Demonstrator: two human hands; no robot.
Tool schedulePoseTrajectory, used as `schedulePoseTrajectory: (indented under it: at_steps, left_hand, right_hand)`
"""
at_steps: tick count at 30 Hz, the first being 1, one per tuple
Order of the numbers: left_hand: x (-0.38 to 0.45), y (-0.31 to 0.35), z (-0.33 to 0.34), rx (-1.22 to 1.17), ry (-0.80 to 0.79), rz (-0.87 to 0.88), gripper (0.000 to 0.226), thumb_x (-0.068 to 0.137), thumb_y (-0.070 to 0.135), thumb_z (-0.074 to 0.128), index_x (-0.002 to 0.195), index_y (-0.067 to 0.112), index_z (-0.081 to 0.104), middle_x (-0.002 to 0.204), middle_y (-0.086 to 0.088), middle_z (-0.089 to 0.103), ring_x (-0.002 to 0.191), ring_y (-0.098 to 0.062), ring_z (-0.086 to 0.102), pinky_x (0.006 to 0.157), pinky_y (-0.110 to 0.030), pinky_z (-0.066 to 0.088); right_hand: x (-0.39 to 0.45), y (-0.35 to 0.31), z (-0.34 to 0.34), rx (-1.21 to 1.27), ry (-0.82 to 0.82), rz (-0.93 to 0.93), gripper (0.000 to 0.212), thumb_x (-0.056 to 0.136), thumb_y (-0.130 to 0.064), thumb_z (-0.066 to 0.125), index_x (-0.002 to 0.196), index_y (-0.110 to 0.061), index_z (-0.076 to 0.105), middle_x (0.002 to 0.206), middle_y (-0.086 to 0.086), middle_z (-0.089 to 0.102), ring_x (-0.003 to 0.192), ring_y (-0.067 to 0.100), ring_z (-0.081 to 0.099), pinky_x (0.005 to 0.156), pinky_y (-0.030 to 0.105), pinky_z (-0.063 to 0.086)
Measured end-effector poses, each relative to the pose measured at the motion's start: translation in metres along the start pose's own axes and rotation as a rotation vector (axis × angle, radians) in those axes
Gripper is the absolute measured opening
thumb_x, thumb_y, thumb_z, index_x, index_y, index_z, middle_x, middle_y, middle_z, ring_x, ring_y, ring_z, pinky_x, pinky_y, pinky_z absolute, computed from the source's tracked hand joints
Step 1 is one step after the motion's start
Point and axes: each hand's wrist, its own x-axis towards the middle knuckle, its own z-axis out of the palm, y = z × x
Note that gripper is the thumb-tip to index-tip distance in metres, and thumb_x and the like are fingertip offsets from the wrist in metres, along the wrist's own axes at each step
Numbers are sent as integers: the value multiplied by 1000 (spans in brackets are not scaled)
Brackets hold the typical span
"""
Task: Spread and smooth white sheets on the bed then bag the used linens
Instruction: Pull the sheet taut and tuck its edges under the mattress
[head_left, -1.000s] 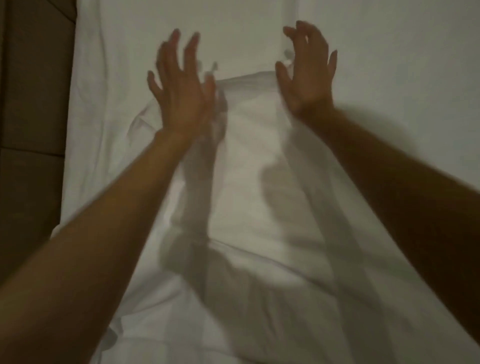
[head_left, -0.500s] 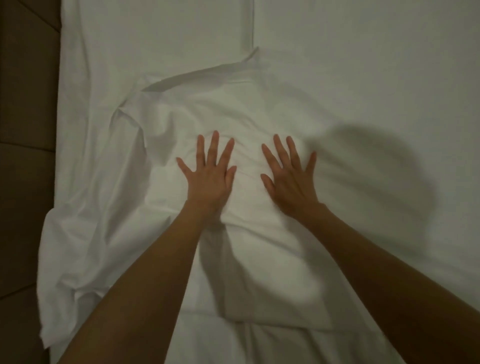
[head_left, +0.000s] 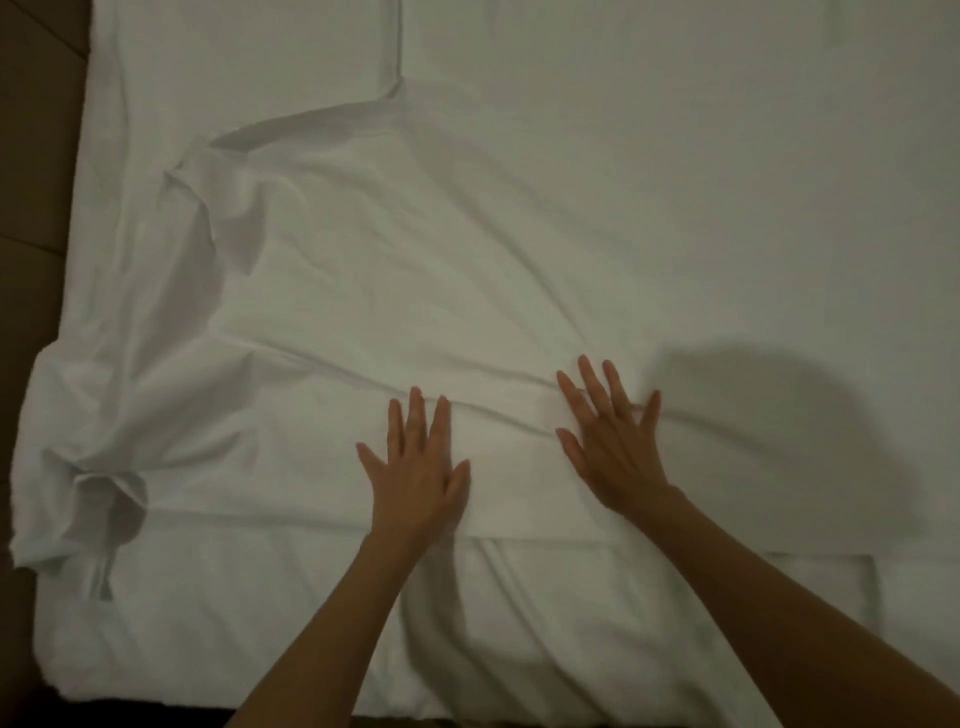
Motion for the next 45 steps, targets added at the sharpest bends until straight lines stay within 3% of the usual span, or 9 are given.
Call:
schedulePoseTrajectory:
  at_steps: [4, 9, 12, 16, 25, 31, 36, 40, 45]
  left_hand:
    - [-39, 15, 22, 36, -91, -45, 79, 86, 65, 12, 154, 29, -7, 159, -2, -23, 143, -25, -27, 111, -67, 10]
    - [-44, 5, 11, 79, -43, 2, 85, 88, 54, 57, 154, 28, 12, 163, 0, 0, 149, -24, 2, 110, -55, 24]
    - [-45, -23, 7, 187, 32, 3, 80, 73, 38, 77, 142, 22, 40, 148, -4, 35, 133, -28, 37, 93, -49, 41]
    - [-39, -49, -7, 406, 81, -145, 37, 88, 22, 59, 124, 18, 48, 119, -2, 51, 108, -23, 50, 75, -34, 39]
    - [-68, -67, -9, 281, -47, 15, 26, 82, -1, 52, 97, 16, 65, 104, -7, 63, 101, -28, 58, 82, -36, 44]
    - [-38, -67, -19, -100, -306, -42, 22, 78, 47, 62, 86, 26, 60, 98, 4, 63, 92, -16, 57, 82, -32, 48]
    - [-12, -57, -33, -38, -22, 11, 60, 97, 47, 43, 150, 29, 23, 160, -4, 7, 146, -30, 6, 109, -59, 27]
    - [16, -44, -23, 11, -24, -26, 67, 99, 55, 29, 154, 33, -5, 159, 3, -26, 146, -28, -25, 110, -69, 7]
    - [64, -43, -29, 40, 92, -77, 67, 98, 60, 18, 150, 38, -16, 157, 4, -31, 145, -26, -27, 107, -72, -1]
  right_hand:
    - [-42, 23, 0, 6, -78, 6, 75, 74, -35, 77, 141, -20, 48, 155, 11, 32, 142, 34, 29, 92, 75, 31]
    - [-56, 18, -6, -6, -109, -199, 76, 84, -46, 64, 149, -22, 33, 161, 10, 11, 148, 31, 9, 110, 66, 11]
    - [-71, -4, 0, -83, -171, -346, 71, 68, -46, 75, 130, -18, 54, 141, 12, 45, 128, 33, 45, 103, 58, 33]
    - [-65, -38, -5, -170, -172, -323, 34, 70, -29, 75, 98, -17, 59, 92, 4, 60, 83, 25, 58, 73, 40, 43]
    - [-79, -60, -10, -27, -389, -245, 19, 94, -23, 44, 110, -18, 53, 116, 9, 57, 107, 29, 57, 84, 32, 41]
    - [-68, -68, -6, 150, -482, -141, 27, 94, -40, 48, 109, -17, 46, 118, 8, 56, 99, 25, 53, 79, 30, 35]
    - [-35, -73, -16, 104, -136, -114, 47, 97, -42, 41, 139, -22, 38, 144, 4, 37, 131, 22, 34, 103, 41, 33]
    - [-5, -71, -7, -37, -221, -75, 64, 99, -55, 19, 154, -31, -5, 160, -2, -21, 147, 24, -20, 113, 63, 0]
    - [47, -70, -8, -12, -186, 1, 66, 98, -59, 14, 150, -33, -17, 155, -2, -33, 143, 25, -29, 110, 67, 0]
